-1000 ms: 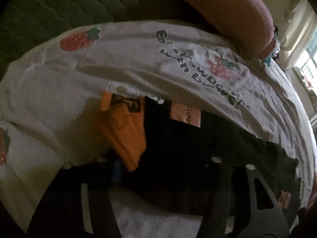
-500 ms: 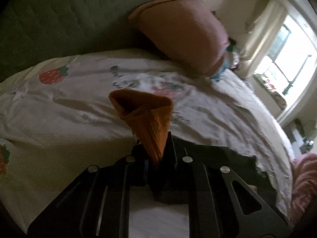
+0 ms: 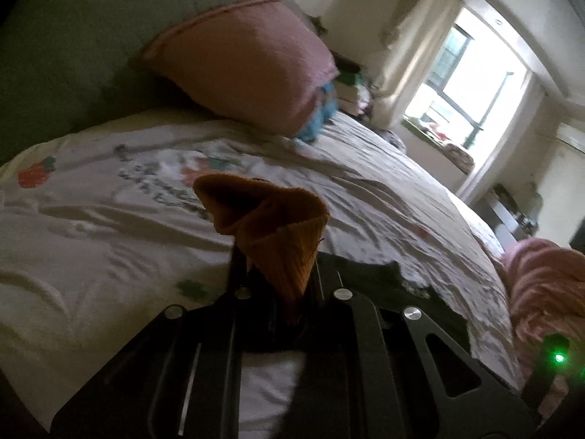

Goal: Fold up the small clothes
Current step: 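Grasp the orange cuff with the left tool and lift it, then fold the sleeve with the left tool across the shirt body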

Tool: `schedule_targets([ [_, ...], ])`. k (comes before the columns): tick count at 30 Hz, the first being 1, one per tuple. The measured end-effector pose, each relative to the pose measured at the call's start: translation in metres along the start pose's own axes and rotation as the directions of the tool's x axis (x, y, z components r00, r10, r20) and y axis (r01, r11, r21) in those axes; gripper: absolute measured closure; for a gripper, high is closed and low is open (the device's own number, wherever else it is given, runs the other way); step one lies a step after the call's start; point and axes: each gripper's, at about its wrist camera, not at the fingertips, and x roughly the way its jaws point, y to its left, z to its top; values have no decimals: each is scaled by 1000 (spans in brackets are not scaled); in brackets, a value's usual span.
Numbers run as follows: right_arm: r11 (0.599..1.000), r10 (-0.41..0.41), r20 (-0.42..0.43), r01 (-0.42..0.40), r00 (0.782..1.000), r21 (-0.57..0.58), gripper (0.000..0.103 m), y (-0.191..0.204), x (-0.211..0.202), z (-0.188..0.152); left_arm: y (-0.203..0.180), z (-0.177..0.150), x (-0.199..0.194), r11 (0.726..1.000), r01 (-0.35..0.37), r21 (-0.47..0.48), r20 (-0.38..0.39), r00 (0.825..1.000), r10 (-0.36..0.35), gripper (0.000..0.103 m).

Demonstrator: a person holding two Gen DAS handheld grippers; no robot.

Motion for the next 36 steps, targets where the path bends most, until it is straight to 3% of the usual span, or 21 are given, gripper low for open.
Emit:
schedule_targets([
  [19,993,-37,66,30,997,115,5,-65,-39,2,-106,-14,11,975,147,169,-73,988,-137,98],
  [27,986,-74,94,59,993,155,5,-90,-59,3,-144,-33,24,950,221,220,-138,971,-194,98],
  [36,971,-129,99,105,987,214,5,-124,-75,-4,-173,-72,54,922,264,282,-244,950,-197,98],
])
